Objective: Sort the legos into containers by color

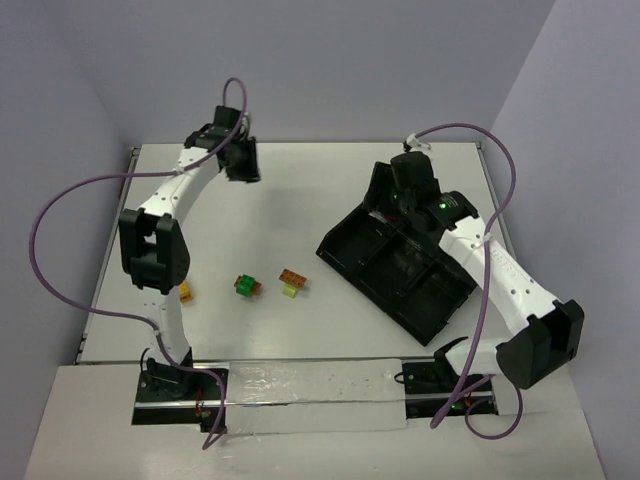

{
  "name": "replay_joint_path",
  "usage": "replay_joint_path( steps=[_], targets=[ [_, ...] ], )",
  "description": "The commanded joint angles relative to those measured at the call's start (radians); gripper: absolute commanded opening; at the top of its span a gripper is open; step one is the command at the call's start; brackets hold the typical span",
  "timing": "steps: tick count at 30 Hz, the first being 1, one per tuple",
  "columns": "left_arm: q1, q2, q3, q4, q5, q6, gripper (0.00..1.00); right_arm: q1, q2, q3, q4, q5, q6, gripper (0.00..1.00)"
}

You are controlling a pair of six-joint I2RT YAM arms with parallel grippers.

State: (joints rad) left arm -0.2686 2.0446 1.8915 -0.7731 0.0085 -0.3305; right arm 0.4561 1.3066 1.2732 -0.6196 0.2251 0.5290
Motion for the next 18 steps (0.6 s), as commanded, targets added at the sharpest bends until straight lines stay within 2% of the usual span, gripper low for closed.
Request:
replay_joint_path(
  steps=[1, 4, 8, 18],
  targets=[
    [-0.203, -0.054, 0.119, -0.043, 0.101, -0.025, 0.0, -0.003, -0.137, 0.004, -0.004, 0.266, 0.025, 0.82],
    [-0.339, -0.051, 0.132, -0.028, 0.104, -0.056, 0.0, -0.046, -0.212, 0.026, -0.017, 0.335, -0.014, 0.82],
    [-0.437, -0.025, 0.136, 0.039, 0.096, -0.103, 0.0, -0.091, -0.281, 0.052, -0.03, 0.331, -0.021, 0.85],
    [-0.548, 0.107, 0.192, 0.1, 0.165, -0.15, 0.0, -0.104, -0.348, 0.111, -0.056, 0.336, -0.036, 0.86]
  ],
)
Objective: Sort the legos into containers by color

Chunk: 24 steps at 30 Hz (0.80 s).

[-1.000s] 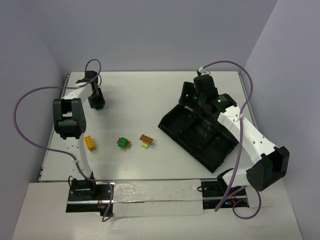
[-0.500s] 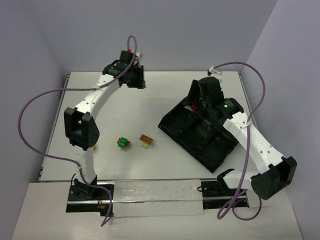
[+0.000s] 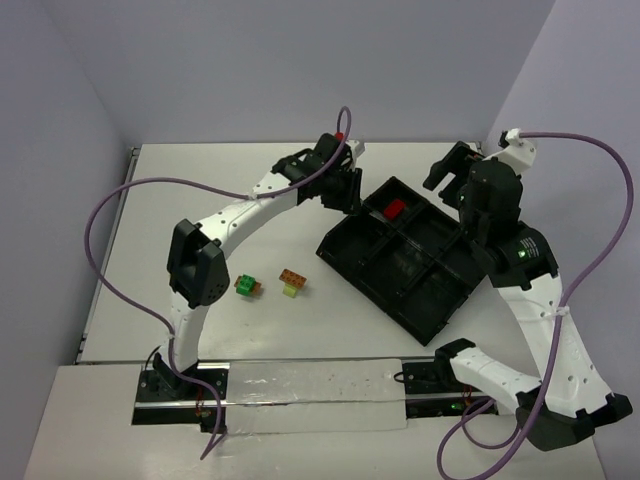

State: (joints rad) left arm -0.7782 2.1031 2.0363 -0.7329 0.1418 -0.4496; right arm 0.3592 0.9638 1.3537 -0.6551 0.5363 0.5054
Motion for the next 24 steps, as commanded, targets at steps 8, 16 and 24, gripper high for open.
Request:
replay_joint_path(
  steps=[8, 16, 24],
  targets=[
    [-0.044, 0.107, 0.047, 0.088, -0.042, -0.029, 0.15, -0.008, -0.012, 0.001, -0.029, -0.004, -0.026, 0.87],
    [-0.05, 0.053, 0.012, 0.061, -0.074, -0.018, 0.73, -0.008, -0.016, -0.033, -0.016, -0.022, -0.034, 0.91],
    [-0.035, -0.092, -0.049, -0.039, -0.245, 0.013, 0.76, -0.009, 0.001, -0.041, -0.003, -0.095, -0.047, 0.91]
  ],
)
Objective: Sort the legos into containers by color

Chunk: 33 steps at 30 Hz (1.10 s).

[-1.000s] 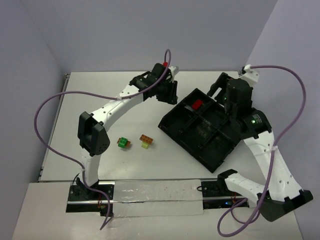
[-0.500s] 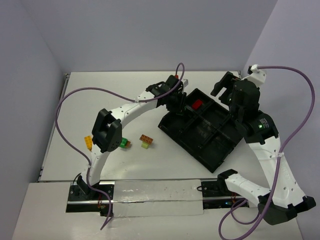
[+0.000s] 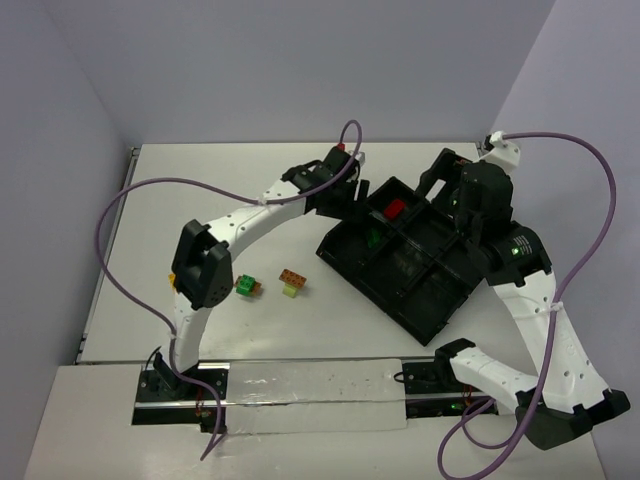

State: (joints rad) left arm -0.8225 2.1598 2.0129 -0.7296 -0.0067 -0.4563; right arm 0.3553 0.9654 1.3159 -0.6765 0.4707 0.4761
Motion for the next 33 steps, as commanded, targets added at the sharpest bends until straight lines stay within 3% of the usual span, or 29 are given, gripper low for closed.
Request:
replay_joint_path(
  steps=[1, 5, 11, 13, 17, 25, 33],
  targets=[
    [0.019, -0.211, -0.086, -0.048, -0.119, 0.011, 0.74, -0.004, 0.002, -0.005, 0.02, -0.052, -0.024, 0.91],
    [0.081, -0.432, -0.312, -0.095, -0.228, -0.054, 0.73, -0.004, 0.04, -0.015, 0.019, -0.189, -0.059, 0.91],
    [0.232, -0.703, -0.591, -0.186, -0.253, -0.153, 0.75, 0.015, 0.106, -0.084, 0.083, -0.396, -0.018, 0.91],
    [0.241, -0.74, -0.664, -0.2, -0.253, -0.189, 0.75, 0.072, 0.129, -0.106, 0.117, -0.447, -0.007, 0.9],
    [0.251, -0.766, -0.773, -0.208, -0.22, -0.279, 0.75, 0.278, 0.254, -0.078, 0.091, -0.39, -0.034, 0.91],
    [0.331, -0.808, -0.811, -0.273, -0.259, -0.235, 0.77, 0.54, 0.537, -0.068, 0.067, -0.404, -0.172, 0.9],
    [0.426, -0.853, -0.737, -0.287, -0.345, -0.258, 0.76, 0.592, 0.708, -0.002, 0.145, -0.379, -0.266, 0.87]
  ],
)
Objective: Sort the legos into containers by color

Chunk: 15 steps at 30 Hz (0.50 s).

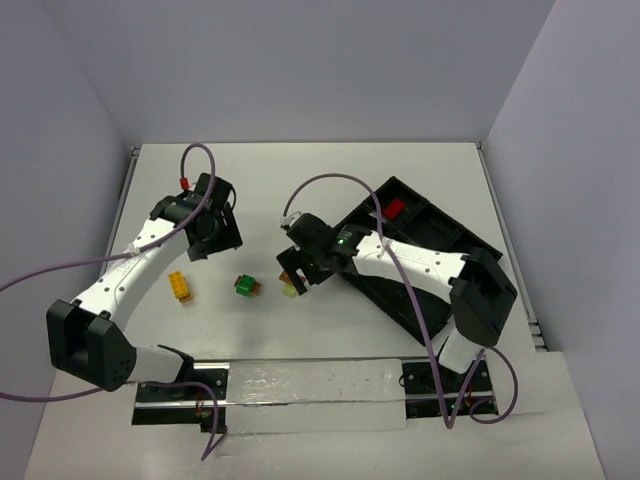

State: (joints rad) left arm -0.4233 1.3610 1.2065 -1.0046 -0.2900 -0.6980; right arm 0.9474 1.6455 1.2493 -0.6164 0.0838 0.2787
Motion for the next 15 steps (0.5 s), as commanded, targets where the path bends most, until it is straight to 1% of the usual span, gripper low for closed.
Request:
replay_joint_path(
  steps=[1, 5, 8, 11, 15],
  targets=[
    [0.031, -0.059, 0.07, -0.007, -0.061, -0.017, 0.76, 0.0, 0.036, 0.068, 0.098, -0.007, -0.08, 0.87],
    [0.038, -0.072, 0.061, 0.018, -0.047, -0.025, 0.76, 0.031, 0.137, 0.134, 0.093, -0.001, -0.15, 0.91],
    [0.04, -0.07, 0.055, 0.024, -0.038, -0.02, 0.76, 0.037, 0.178, 0.152, 0.097, 0.031, -0.161, 0.9],
    [0.04, -0.074, 0.047, 0.027, -0.039, -0.01, 0.76, 0.037, 0.202, 0.15, 0.123, 0.048, -0.156, 0.84],
    [0.04, -0.073, 0.05, 0.026, -0.044, -0.002, 0.75, 0.038, 0.242, 0.173, 0.135, 0.017, -0.167, 0.76]
  ],
)
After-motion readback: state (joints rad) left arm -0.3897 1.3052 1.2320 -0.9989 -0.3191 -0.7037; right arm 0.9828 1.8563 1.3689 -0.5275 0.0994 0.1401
